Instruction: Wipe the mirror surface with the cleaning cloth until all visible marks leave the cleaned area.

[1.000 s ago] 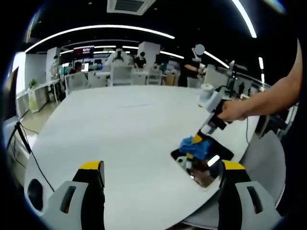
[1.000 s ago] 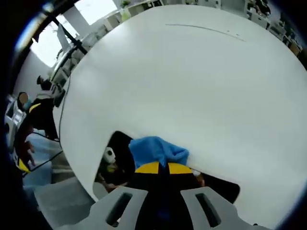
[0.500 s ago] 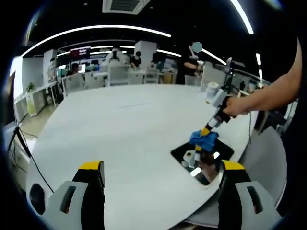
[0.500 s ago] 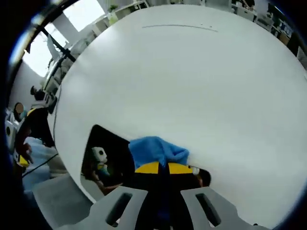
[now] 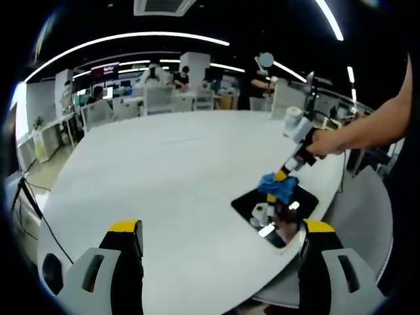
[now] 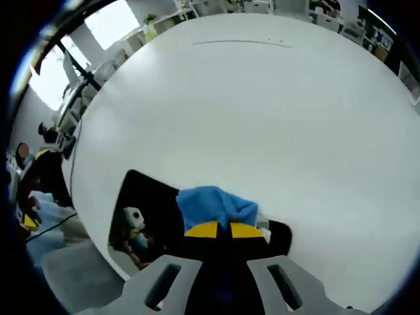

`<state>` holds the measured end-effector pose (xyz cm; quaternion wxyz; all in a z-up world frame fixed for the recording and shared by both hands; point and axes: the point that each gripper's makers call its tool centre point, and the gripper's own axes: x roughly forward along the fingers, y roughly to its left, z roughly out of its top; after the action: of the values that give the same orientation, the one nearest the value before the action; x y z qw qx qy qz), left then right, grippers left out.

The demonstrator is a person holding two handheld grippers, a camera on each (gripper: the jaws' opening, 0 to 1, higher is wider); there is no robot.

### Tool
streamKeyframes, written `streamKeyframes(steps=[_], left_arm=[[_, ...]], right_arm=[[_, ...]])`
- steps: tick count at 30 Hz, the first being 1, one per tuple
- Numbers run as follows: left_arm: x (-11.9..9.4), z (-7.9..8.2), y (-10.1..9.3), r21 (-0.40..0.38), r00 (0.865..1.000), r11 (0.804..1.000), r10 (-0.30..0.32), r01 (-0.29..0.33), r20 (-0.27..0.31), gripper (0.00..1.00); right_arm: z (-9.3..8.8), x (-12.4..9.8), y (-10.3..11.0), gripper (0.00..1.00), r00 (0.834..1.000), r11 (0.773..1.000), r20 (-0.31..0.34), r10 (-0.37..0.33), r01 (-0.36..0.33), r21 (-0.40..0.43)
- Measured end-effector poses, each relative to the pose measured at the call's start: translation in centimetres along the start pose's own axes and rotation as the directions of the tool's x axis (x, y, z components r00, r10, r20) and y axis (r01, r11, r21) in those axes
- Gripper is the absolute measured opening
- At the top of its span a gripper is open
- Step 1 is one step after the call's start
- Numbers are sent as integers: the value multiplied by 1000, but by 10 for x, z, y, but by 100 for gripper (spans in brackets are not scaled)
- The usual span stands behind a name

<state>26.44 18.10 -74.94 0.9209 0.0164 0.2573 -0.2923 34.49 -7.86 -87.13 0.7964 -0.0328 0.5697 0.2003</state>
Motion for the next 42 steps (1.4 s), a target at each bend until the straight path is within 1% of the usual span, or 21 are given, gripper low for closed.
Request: streamKeyframes(steps=[2,3,6,10,13,15,18,20,21,24,30,33,35,36,39,42], left_arm=[[0,1,1,1,1000,1000,2,-2,4,99],[0,2,1,0,1000,1000,3,-3,5,99],[0,2,0,-2,1000,1000,2,-2,7,99],[2,-3,-4,-3,1000,1000,0,0,-2,99],[3,-3,-4,-4,1000,1000,3,-3,-3,99],[3,-4,-7,-13,1000,1000,-2,2,-4,99],[3,-6,-8,-22,1000,1000,-8,8,-13,99],[3,-6,-8,-23,1000,1000,-9,8,-16,99],[3,-6,-7,-21,1000,1000,-7,7,-18,99],[4,-4,-8,-23,1000,1000,-10,9,-15,99],[8,-2,-12,-20,1000,1000,-16,16,-13,99],[8,-3,-13,-23,1000,1000,-17,17,-13,99],[7,-3,-14,-31,1000,999,-24,24,-10,100],[6,-3,-15,-30,1000,999,-27,27,-8,100],[4,-1,-15,-6,1000,1000,-21,21,12,100],[2,0,-14,-4,999,1000,-20,21,27,99]], right_arm=[[-9,-4,4,0,1000,1000,4,14,-14,21],[-12,-4,5,0,1000,1000,8,17,-17,19],[-27,-9,13,0,1000,1000,15,21,-21,12],[-47,-14,24,0,999,999,-5,37,-37,-5],[-71,-22,36,0,998,998,-12,54,-54,-39],[-82,-25,41,0,998,997,-19,66,-67,-44],[-96,-29,48,0,996,995,-34,88,-89,-34],[-102,-31,51,0,995,995,-33,95,-96,-38],[-103,-31,51,0,995,994,-31,97,-98,-40],[-107,-32,53,0,993,994,-38,109,-109,-9],[-112,-34,56,0,992,993,-51,120,-120,-11],[-112,-34,55,0,990,991,-49,132,-134,-23],[-111,-33,54,0,988,989,-57,145,-145,7],[-111,-33,54,0,987,989,-59,149,-149,7],[-112,-35,49,0,987,989,-62,146,-146,8],[-113,-38,36,0,988,990,-62,139,-138,30]])
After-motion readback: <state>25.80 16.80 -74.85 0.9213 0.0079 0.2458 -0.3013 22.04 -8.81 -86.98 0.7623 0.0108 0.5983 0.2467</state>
